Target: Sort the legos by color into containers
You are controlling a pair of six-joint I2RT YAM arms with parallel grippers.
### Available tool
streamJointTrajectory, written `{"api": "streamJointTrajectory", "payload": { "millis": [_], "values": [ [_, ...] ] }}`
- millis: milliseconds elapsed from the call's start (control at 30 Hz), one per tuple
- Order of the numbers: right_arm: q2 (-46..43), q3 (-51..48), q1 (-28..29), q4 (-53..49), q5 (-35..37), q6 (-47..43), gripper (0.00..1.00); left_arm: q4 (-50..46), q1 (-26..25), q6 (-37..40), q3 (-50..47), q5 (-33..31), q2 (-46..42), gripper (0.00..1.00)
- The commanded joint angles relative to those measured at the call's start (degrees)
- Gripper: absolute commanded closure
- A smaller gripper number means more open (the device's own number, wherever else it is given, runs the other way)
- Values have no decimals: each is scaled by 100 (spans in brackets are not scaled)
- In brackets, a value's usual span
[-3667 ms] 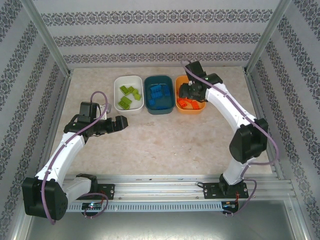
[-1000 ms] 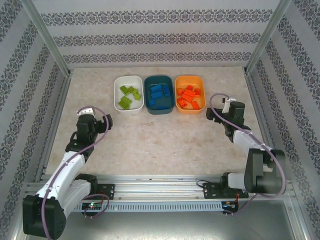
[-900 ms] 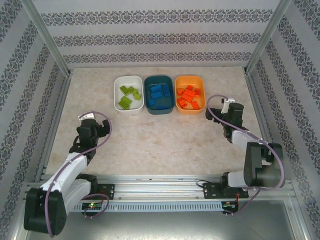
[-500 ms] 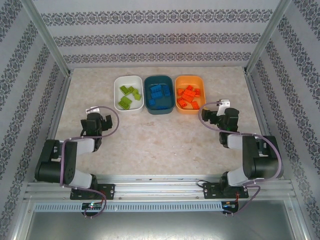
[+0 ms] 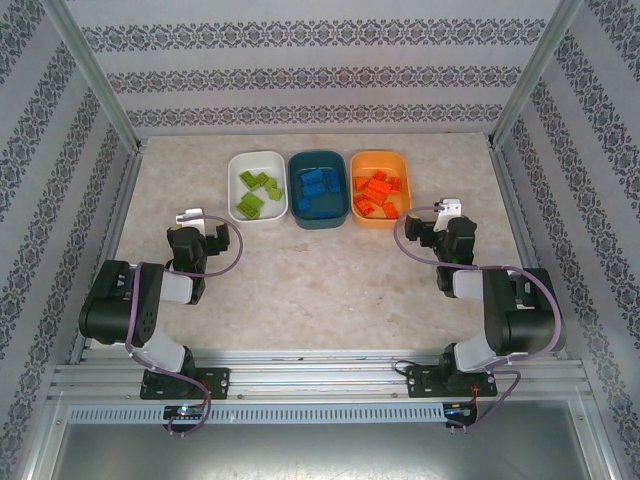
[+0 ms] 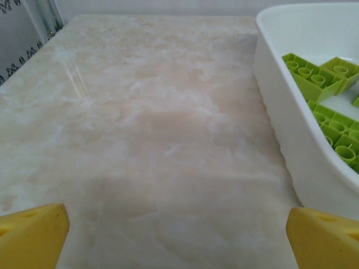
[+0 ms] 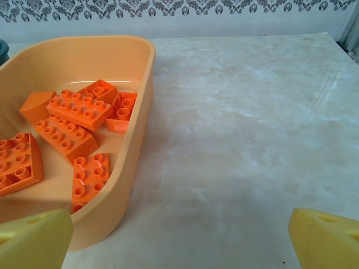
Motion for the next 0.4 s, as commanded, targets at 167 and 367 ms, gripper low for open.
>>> {"api": "streamJointTrajectory", "payload": {
  "millis": [167, 367],
  "values": [
    [28, -40, 196, 215, 348, -184, 2, 318, 60, 96, -12, -12, 23, 0],
    [1, -57, 174, 235, 318, -166, 2, 341, 60, 96, -25, -4, 21, 0]
  ]
}}
